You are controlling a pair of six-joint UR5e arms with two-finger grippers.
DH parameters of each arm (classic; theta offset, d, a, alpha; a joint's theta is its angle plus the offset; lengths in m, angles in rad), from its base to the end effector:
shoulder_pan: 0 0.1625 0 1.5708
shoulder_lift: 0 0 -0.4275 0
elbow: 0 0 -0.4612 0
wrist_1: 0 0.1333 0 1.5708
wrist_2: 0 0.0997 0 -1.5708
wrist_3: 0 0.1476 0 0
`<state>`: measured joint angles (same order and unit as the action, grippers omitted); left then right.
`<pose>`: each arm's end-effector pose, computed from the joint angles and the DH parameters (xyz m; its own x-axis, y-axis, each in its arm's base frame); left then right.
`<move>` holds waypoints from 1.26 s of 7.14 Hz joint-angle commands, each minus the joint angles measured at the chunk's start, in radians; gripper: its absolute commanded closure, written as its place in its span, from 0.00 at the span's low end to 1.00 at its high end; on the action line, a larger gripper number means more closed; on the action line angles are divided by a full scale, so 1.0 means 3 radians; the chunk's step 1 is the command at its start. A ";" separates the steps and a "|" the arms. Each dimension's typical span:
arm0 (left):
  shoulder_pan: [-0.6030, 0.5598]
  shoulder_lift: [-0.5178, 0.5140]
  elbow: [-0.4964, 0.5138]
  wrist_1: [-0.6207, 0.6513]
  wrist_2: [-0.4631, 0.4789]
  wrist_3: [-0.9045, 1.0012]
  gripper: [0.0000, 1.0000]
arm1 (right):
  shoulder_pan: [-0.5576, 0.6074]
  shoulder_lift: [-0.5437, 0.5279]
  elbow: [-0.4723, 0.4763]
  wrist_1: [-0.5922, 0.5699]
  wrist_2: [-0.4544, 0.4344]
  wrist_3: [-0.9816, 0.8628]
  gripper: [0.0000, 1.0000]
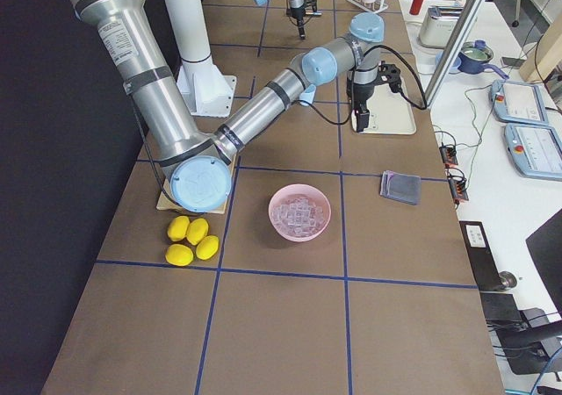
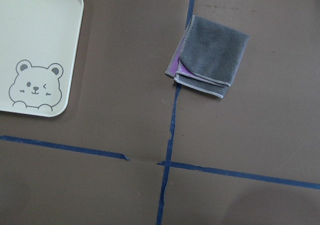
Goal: Mash ice and strawberries in cup
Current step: 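Lower the left gripper onto the red strawberry and close on it, then lift the strawberry with the left gripper and carry it over the cup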
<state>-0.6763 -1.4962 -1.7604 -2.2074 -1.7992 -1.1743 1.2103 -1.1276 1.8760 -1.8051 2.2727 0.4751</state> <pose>0.4033 -0.4518 0.5728 0.7145 -0.0911 -0.6937 0.2311 0.9666 0.1111 -0.1985 -0.6343 0.2840 0.6763 -0.1310 0.7249 -0.0025 0.9836 0.1801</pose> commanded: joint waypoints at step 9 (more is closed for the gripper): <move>-0.0022 -0.1854 -0.0785 0.2440 -0.0542 -0.0817 1.00 | 0.0509 -0.0606 -0.0061 0.0004 0.0220 -0.1084 0.00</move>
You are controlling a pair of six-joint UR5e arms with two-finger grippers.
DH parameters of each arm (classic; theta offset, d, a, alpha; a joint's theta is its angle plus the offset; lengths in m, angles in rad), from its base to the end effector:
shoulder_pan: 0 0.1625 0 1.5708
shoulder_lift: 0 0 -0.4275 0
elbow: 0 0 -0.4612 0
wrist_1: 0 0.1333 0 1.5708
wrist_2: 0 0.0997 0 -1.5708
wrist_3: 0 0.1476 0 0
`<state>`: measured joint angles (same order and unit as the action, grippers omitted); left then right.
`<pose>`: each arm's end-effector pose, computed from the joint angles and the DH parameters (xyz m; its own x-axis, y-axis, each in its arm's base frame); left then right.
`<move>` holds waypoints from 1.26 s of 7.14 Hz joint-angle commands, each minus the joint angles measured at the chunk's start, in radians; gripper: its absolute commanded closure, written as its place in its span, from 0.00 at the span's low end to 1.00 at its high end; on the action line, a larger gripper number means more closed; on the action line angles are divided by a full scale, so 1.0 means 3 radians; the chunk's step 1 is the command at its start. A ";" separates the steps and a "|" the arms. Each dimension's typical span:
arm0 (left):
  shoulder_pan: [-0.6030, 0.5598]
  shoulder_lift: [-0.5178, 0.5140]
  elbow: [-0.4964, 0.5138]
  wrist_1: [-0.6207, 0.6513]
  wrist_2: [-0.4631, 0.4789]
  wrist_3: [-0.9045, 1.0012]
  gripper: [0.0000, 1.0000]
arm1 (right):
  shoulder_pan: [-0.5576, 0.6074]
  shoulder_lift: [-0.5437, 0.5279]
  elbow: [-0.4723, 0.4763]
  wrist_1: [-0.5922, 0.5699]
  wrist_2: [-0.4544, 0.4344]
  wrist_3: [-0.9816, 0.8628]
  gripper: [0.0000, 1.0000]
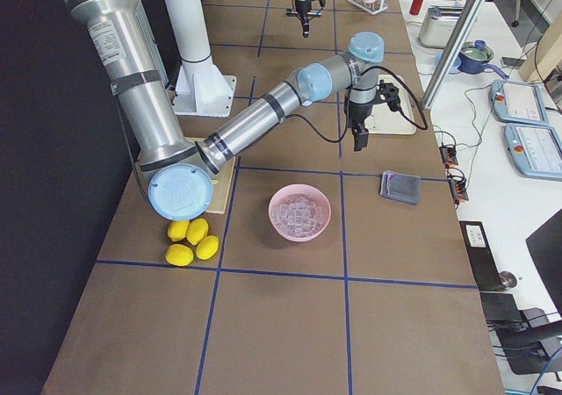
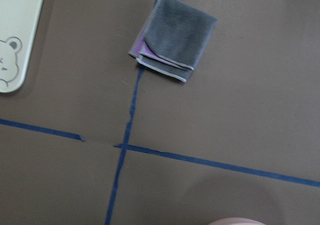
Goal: Mash ice and strawberries in cup
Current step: 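Lift the strawberry with the left gripper and carry it over the cup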
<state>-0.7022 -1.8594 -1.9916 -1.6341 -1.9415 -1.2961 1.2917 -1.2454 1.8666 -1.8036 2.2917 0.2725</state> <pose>0.4363 -0.4737 0.3008 0.6371 -0.2078 -0.7423 0.2453 0.9676 -0.0603 -0.1435 -0.6309 0.3640 0.6978 -0.1913 0.6903 0.0697 0.9772 0.2003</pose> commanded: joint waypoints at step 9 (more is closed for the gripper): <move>0.0608 -0.1958 0.1448 -0.0024 0.0428 -0.1218 1.00 | 0.0736 -0.0763 -0.0055 0.0004 0.0240 -0.1164 0.00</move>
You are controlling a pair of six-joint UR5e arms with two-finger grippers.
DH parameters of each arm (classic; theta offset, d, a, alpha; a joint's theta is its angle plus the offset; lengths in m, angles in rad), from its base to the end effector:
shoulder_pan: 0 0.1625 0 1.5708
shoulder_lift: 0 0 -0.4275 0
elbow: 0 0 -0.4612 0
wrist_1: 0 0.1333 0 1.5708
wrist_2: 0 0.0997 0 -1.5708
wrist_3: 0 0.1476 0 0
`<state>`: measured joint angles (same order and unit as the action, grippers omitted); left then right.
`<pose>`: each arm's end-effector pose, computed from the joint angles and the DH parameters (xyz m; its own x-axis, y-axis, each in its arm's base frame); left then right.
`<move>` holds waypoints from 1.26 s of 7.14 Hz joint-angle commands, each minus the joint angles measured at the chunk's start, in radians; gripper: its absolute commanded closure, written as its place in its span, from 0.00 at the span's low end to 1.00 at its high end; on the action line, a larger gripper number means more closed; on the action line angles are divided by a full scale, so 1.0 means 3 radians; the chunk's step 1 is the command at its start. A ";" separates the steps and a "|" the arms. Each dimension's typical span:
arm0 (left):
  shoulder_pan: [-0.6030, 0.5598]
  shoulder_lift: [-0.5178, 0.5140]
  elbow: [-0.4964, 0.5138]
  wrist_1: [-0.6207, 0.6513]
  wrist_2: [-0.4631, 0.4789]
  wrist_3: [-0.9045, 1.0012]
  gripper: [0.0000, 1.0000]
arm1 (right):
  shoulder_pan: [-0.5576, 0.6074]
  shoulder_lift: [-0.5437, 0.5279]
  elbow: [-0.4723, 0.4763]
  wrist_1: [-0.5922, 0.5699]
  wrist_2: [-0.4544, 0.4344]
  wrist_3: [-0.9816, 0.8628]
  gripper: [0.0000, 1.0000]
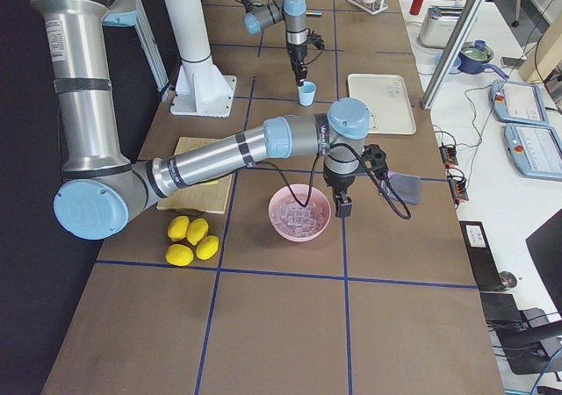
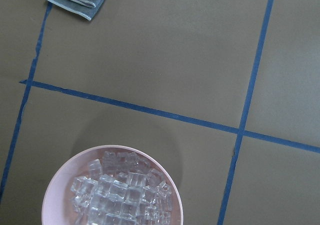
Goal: Mash ice and strawberries in cup
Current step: 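Lift the strawberry with the left gripper and carry it over the cup, then lower the strawberry into the light-blue cup and open the left gripper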
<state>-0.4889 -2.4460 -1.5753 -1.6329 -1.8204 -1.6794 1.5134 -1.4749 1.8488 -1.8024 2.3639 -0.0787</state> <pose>0.6577 -0.4596 0.0846 0.4861 -0.3776 -0.7881 0.3334 0.9138 -0.2321 -0.0054 -0.5843 0.5080 0.6881 -0.2184 0.6920 0.1112 0.9741 0.1968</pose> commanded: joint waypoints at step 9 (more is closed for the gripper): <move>-0.0083 -0.0007 0.0230 -0.0253 0.0004 0.0070 1.00 | 0.0002 0.0008 0.0004 0.0000 0.0000 0.0012 0.00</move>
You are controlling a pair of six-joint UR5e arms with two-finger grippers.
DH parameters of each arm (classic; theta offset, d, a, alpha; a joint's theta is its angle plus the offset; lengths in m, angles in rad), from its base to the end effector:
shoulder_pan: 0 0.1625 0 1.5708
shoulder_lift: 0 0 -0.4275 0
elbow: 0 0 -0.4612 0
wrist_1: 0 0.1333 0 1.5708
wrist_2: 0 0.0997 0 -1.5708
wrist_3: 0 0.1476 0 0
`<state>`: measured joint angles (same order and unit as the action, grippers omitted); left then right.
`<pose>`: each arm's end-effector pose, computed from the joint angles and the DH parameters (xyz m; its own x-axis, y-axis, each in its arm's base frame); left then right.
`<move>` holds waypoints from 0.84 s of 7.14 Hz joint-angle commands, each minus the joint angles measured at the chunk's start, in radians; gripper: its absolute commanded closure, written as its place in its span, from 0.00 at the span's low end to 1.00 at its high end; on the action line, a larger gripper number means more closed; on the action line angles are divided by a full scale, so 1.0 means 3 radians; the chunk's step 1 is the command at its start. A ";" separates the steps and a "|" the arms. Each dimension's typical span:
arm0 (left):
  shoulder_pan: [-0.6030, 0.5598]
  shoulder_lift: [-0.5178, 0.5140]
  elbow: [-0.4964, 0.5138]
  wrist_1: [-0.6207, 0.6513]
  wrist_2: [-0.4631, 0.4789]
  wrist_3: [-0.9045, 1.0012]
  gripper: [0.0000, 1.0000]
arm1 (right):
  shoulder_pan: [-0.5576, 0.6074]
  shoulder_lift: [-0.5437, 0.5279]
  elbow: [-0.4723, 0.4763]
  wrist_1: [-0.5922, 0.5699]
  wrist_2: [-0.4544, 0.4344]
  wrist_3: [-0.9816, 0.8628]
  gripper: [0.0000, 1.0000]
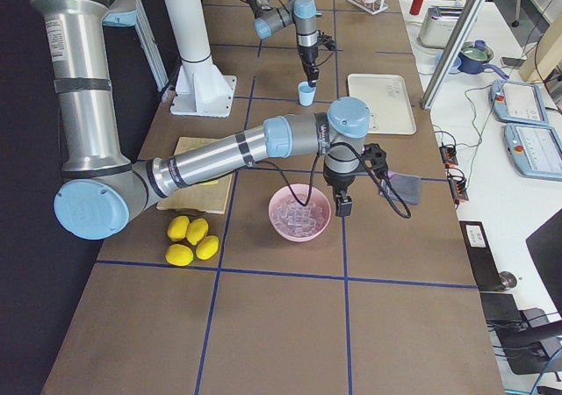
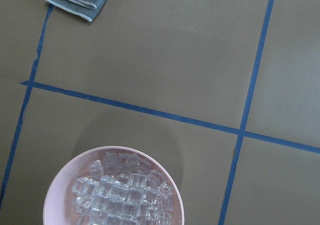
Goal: Mash ice and strawberries in cup
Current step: 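Lower the strawberry into the light-blue cup and open the left gripper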
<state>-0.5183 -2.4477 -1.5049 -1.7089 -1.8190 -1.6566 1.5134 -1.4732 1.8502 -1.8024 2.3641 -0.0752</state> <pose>0.6648 -0.4909 0.1038 0.4778 -0.3681 -0.7976 0.3490 0.9128 -0.2122 -0.0054 -0.5848 0.5062 0.6882 -0.2171 0.6923 0.1088 0.9743 0.1975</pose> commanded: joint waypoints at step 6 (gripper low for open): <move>0.0030 0.0029 -0.0087 0.0005 -0.0102 -0.0006 0.52 | -0.0003 0.0007 -0.0006 0.0000 -0.0001 0.0000 0.00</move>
<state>-0.5100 -2.4401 -1.5265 -1.7073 -1.8288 -1.6583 1.5125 -1.4716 1.8485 -1.8024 2.3639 -0.0752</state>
